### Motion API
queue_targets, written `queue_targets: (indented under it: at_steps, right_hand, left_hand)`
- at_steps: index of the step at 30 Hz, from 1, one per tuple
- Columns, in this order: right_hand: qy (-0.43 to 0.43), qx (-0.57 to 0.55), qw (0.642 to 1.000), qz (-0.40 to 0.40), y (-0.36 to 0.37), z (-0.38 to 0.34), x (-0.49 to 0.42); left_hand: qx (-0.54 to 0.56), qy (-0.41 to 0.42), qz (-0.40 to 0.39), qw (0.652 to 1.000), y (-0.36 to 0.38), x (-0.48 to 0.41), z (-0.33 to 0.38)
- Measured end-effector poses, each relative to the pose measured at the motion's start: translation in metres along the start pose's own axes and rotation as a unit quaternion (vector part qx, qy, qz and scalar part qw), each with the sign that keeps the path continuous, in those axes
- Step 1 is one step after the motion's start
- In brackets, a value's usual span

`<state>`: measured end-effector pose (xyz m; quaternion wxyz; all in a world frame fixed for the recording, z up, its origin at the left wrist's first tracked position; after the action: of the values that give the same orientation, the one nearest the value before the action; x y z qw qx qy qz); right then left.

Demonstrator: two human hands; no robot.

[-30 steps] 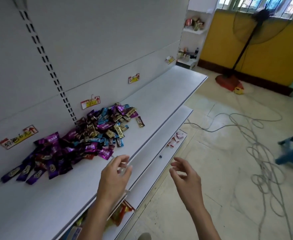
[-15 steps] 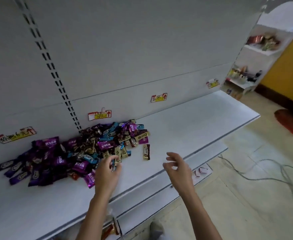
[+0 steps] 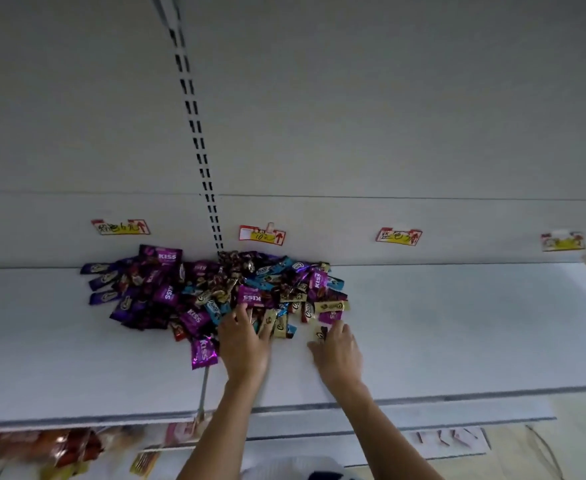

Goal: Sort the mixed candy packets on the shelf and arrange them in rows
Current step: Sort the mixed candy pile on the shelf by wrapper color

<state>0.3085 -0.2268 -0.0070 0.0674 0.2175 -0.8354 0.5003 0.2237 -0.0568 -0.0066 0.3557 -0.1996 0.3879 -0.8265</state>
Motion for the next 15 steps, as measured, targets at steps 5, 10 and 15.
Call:
queue_targets:
  at_steps: [5,10,15]
  right_hand:
    - [-0.056,0.004,0.998,-0.008,-0.003,-0.018,-0.02]
    - [-0.173,-0.032,0.98,0.091,-0.027,-0.023,-0.038]
    - [-0.138,0.074,0.987,0.043,-0.019,-0.013,-0.044]
  left_hand:
    - [0.005,0.0,-0.019,1.0,-0.002,-0.013,-0.008]
    - [0.044,0.0,-0.044,0.998,-0.003,-0.017,-0.01]
    - [0.056,-0.013,-0.07,0.996,-0.004,-0.018,-0.014]
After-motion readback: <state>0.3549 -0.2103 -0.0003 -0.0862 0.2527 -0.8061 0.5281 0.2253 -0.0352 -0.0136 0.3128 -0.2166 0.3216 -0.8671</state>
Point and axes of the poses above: each hand's wrist, its own x-axis away from the middle knuckle, its own y-axis out of the palm, z = x × y, the point moved 7 cm from there along -x, towards the middle knuckle, and after that the axes turned 6 degrees about -z, right-handed, at the moved point
